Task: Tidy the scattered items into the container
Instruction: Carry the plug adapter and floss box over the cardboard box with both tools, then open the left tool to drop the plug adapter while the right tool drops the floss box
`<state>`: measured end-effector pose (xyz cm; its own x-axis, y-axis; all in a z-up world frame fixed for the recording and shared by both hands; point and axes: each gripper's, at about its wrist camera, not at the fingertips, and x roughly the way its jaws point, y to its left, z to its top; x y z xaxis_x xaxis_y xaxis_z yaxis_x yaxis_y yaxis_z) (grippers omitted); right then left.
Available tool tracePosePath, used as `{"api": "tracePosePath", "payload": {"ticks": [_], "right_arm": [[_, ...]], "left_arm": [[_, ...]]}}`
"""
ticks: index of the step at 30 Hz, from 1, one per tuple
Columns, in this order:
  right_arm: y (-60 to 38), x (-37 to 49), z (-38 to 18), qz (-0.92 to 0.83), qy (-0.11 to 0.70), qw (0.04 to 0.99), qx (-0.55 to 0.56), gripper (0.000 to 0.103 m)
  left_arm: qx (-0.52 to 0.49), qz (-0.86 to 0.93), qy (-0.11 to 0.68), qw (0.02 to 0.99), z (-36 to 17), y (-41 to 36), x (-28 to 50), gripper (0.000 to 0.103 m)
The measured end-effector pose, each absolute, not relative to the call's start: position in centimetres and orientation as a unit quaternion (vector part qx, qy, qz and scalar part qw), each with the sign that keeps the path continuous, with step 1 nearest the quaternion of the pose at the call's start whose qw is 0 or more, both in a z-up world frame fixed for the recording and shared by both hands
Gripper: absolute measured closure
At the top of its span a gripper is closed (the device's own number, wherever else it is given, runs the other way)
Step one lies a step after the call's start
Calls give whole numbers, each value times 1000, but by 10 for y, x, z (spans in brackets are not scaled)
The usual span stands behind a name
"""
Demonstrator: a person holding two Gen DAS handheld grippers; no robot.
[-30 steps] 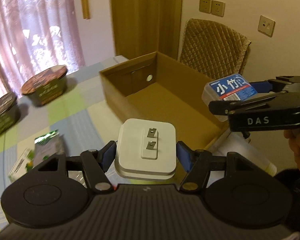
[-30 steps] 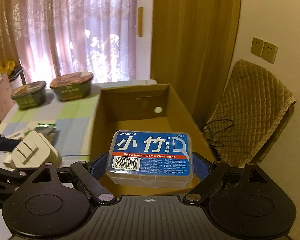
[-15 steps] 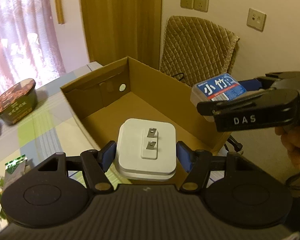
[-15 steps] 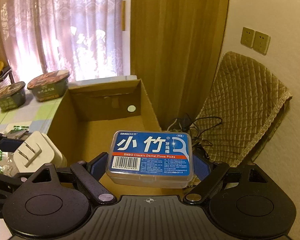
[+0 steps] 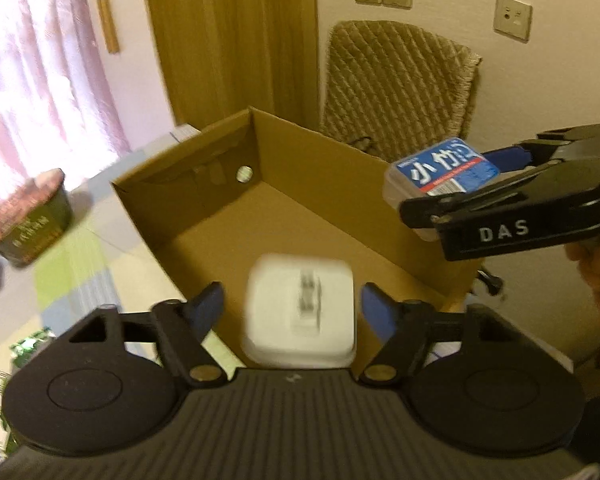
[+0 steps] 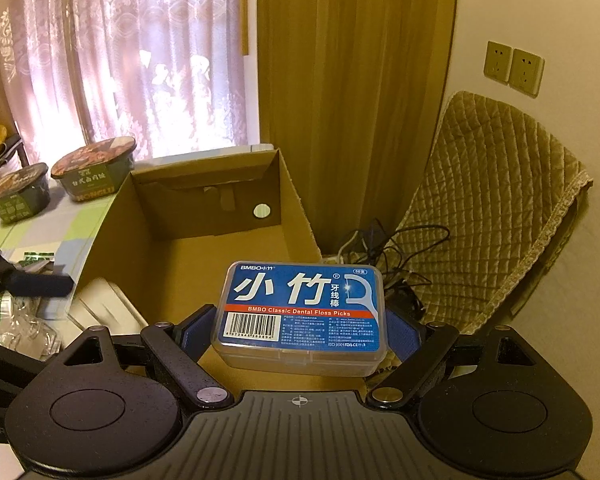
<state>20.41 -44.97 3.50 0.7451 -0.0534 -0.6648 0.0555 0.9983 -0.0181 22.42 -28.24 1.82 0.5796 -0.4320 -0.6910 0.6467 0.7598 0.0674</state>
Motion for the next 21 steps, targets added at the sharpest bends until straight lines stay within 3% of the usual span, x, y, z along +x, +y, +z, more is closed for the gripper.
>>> {"api": "tracePosePath", "payload": {"ticks": [21], "right_arm": [[-436,215,28,2,376,926,9,14]], "left_arm": [[154,-289,338,882,26,-250,224,30]]}}
